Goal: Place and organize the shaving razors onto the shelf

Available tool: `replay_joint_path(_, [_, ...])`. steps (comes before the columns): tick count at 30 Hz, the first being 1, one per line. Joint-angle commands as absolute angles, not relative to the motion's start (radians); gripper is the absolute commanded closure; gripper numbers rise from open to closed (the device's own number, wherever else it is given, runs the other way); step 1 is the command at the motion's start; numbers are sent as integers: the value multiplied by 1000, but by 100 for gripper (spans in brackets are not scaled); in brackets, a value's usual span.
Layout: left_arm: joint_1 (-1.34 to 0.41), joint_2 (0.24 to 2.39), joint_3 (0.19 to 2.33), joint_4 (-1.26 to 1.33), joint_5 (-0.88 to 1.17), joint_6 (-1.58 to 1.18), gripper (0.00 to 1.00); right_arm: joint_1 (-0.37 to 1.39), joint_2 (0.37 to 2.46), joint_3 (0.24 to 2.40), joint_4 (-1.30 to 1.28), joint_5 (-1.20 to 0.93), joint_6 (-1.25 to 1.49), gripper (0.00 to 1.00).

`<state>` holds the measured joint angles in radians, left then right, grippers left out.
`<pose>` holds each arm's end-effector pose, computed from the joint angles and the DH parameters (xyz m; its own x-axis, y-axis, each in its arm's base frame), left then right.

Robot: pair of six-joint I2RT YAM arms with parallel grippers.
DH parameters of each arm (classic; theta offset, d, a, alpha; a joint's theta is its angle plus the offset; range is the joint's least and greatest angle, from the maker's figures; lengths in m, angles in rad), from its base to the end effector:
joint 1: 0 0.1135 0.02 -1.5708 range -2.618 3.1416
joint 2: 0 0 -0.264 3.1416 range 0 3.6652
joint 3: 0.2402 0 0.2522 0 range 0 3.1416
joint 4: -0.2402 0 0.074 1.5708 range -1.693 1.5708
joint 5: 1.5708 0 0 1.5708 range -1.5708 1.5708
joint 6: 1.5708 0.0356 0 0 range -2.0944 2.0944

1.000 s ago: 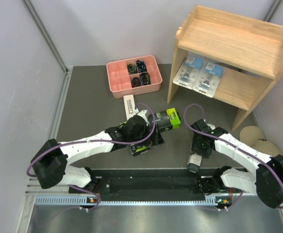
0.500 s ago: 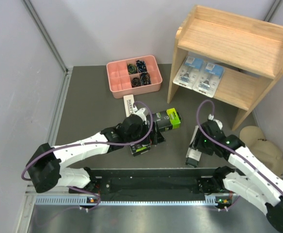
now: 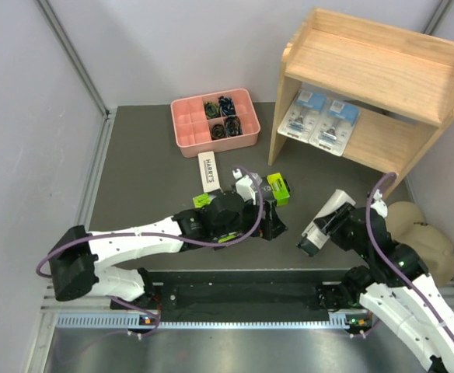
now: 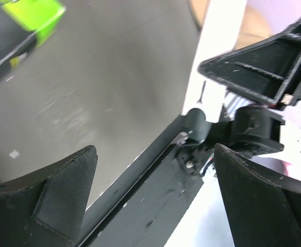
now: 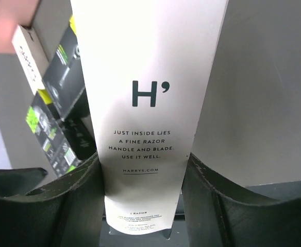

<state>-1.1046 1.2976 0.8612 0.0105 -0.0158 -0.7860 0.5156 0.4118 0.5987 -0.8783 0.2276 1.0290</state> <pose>0.1335 -0.2641 0.2733 -0.7586 -0.0663 -0.6482 0.4952 0.5878 -0.6397 0.0834 0.0380 0.2543 -0.5680 0.6375 -0.5205 0.3056 0.7506 0.5858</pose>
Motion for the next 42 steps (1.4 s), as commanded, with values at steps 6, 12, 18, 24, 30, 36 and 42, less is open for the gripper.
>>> replay_joint_path(6, [-1181, 1488, 959, 250, -26, -758, 1, 509, 345, 666, -894, 278, 1114, 76])
replay_joint_path(12, [-1215, 1580, 1015, 319, -11, -784, 2, 509, 331, 680, -907, 281, 1115, 76])
replay_joint_path(18, [-1235, 1620, 1045, 347, -5, -785, 3, 511, 324, 677, -904, 279, 1111, 76])
replay_joint_path(24, [-1241, 1652, 1060, 370, 31, -798, 6, 511, 324, 675, -888, 267, 1111, 76])
replay_joint_path(30, [-1241, 1672, 1068, 387, 60, -796, 13, 511, 319, 695, -902, 282, 1104, 76])
replay_joint_path(36, [-1241, 1701, 1085, 403, 123, -802, 22, 509, 318, 699, -897, 285, 1108, 76])
replay_joint_path(42, [-1243, 1700, 1063, 429, 133, -810, 37, 511, 313, 703, -893, 281, 1106, 76])
